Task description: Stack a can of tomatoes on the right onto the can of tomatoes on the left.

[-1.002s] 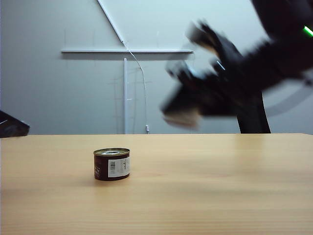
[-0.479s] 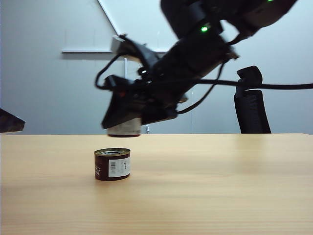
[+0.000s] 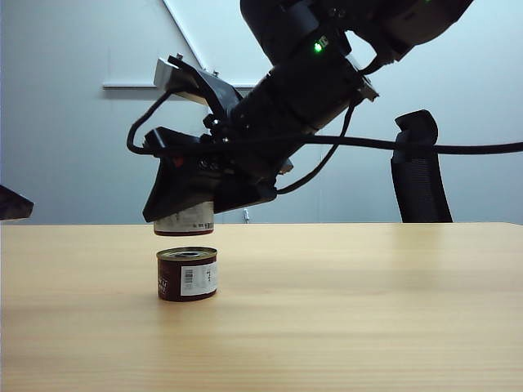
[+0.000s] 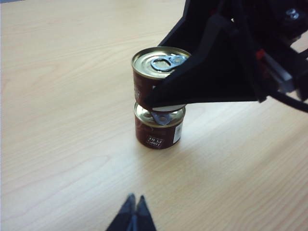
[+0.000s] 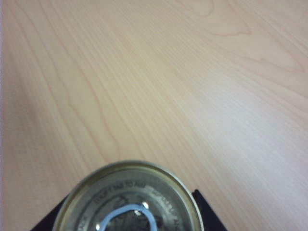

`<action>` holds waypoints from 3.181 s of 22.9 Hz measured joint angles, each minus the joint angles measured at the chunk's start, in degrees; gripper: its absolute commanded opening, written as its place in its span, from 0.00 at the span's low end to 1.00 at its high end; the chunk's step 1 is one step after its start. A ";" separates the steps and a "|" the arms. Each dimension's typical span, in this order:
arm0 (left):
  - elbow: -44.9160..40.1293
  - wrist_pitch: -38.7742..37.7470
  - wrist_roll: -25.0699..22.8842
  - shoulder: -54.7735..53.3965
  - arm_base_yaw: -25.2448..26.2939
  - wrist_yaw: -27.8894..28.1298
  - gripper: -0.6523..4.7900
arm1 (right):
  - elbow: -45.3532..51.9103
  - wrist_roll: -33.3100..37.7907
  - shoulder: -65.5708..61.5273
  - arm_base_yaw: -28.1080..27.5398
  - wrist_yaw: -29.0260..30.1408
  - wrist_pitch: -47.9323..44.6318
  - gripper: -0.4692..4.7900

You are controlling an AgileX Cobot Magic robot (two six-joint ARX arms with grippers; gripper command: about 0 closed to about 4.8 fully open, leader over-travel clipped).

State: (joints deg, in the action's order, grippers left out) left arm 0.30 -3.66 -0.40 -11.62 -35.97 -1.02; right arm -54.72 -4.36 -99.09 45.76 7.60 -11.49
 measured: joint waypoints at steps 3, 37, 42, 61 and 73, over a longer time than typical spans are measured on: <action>0.00 -0.02 0.00 0.00 -0.02 -0.04 0.11 | 0.00 0.00 -0.94 -0.17 -0.04 0.00 0.26; 0.00 -0.09 0.00 4.70 17.46 -0.35 0.11 | -4.85 5.88 24.57 -1.27 -2.67 -3.37 0.07; 0.00 -0.02 0.00 8.48 25.14 -0.31 0.11 | -4.96 5.57 34.07 -1.36 -14.08 2.67 0.07; 0.00 -0.22 0.00 11.41 36.96 -0.28 0.11 | 4.55 3.69 50.07 -8.44 -27.10 17.03 0.07; 0.00 -0.22 0.00 11.39 36.96 -0.28 0.11 | 4.55 3.69 49.99 -8.39 -26.95 17.00 0.07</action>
State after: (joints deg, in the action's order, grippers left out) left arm 0.30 -3.88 -0.40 -0.23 0.99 -1.30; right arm -50.17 -0.67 -49.10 37.36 -19.35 5.52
